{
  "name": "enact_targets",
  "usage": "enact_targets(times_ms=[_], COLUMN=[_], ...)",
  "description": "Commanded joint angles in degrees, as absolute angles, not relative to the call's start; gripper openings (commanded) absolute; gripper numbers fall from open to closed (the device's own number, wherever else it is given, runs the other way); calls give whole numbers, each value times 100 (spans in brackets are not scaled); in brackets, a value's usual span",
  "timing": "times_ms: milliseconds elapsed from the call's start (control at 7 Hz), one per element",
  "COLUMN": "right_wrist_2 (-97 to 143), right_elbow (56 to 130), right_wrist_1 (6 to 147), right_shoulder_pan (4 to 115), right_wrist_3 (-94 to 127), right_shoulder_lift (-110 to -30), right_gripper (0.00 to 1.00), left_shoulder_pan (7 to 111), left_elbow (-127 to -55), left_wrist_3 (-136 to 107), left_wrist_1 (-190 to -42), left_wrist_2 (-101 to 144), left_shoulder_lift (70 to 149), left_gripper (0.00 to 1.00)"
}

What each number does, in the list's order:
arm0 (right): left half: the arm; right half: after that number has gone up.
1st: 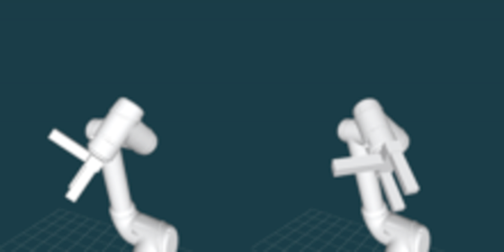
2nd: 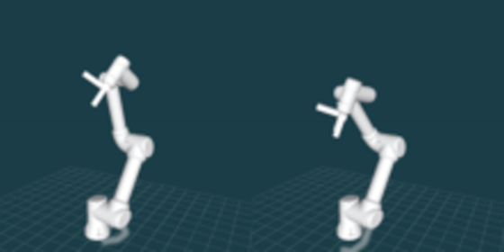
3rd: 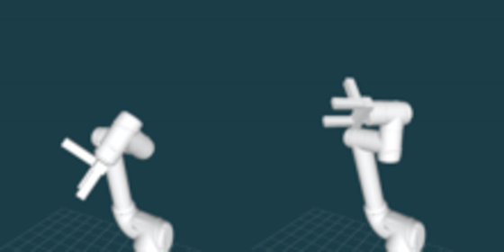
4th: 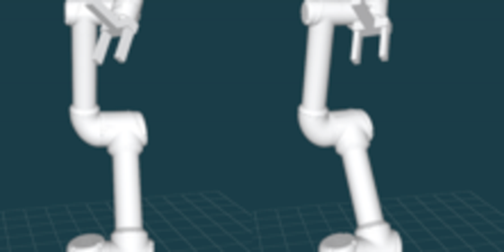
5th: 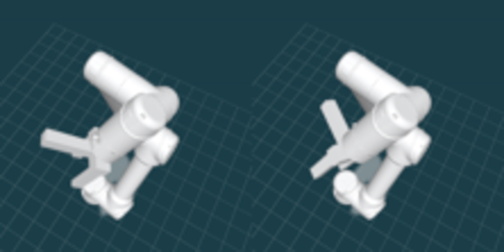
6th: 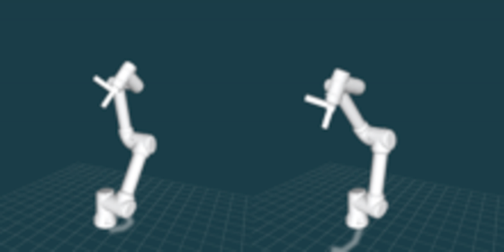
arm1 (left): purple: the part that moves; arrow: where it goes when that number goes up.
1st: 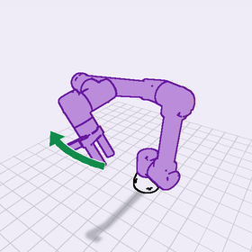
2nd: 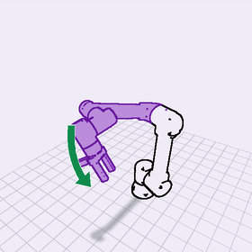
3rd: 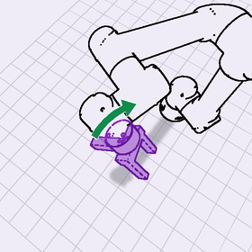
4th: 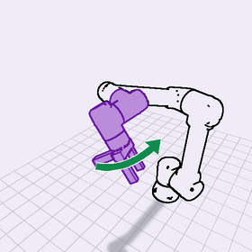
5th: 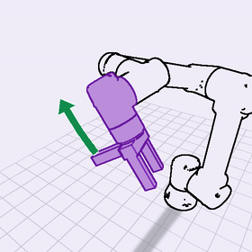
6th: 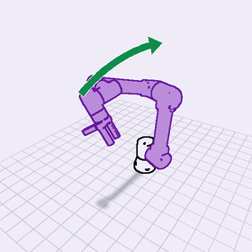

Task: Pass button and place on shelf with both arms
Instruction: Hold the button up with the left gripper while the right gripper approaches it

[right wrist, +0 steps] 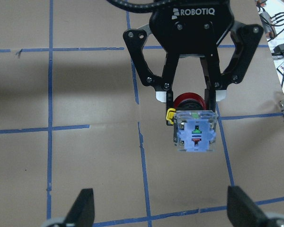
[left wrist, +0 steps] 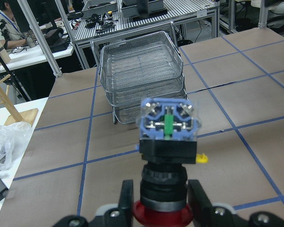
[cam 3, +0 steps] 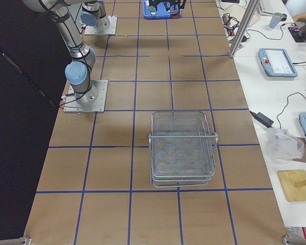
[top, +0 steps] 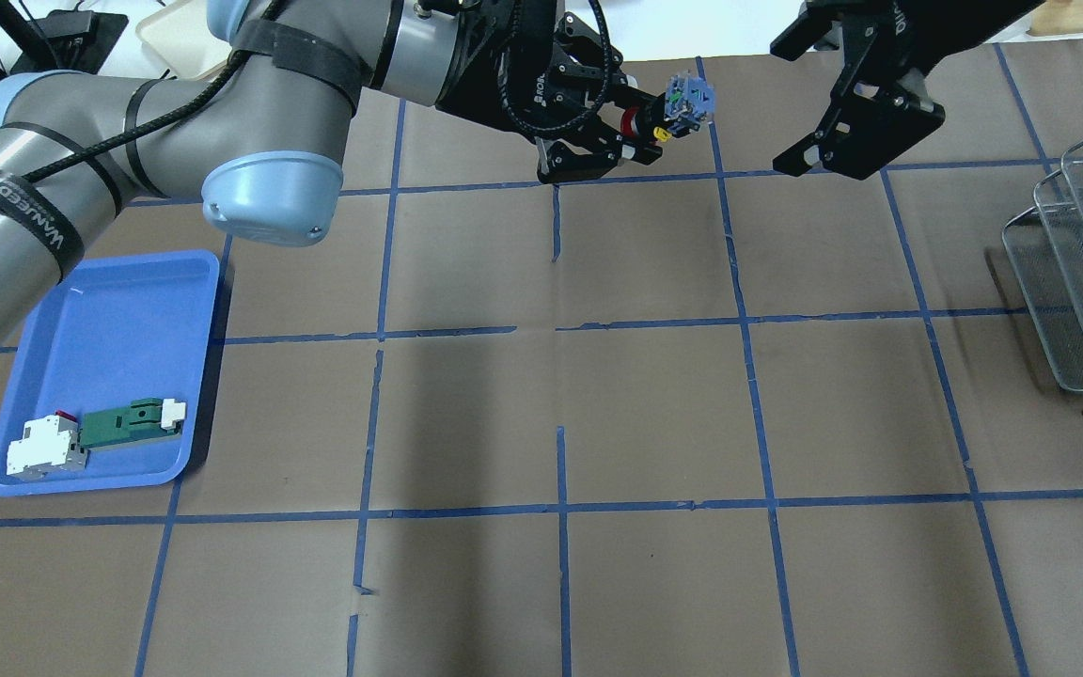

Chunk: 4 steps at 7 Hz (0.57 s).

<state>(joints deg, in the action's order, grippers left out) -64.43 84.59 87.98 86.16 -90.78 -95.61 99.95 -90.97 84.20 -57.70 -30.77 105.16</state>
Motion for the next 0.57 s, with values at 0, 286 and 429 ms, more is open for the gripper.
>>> enact_targets(times_ms=[0,286,429], right_wrist_2=[-6442,-6381,-6407], right_elbow=[8464,8455,8472], right_wrist_1=[9026,9035,9018], right_shoulder_pan=[8867,8868,8859], right_wrist_3=[-9220,-9132,-9114], right_shoulder_lift=[-9422,-9465,-9475], right_gripper=[100,100,100], left_shoulder_pan=[10237,10362,10362], left_elbow=[-9036,-9105,-9114], left_wrist_3=[8246,8148,8139], left_wrist_1=[-5774,-5783,-5783], left_wrist_2=[-3093,-3120,-3111], left_shoulder_lift=[10381,10222,10178], left_gripper=[0,0,0])
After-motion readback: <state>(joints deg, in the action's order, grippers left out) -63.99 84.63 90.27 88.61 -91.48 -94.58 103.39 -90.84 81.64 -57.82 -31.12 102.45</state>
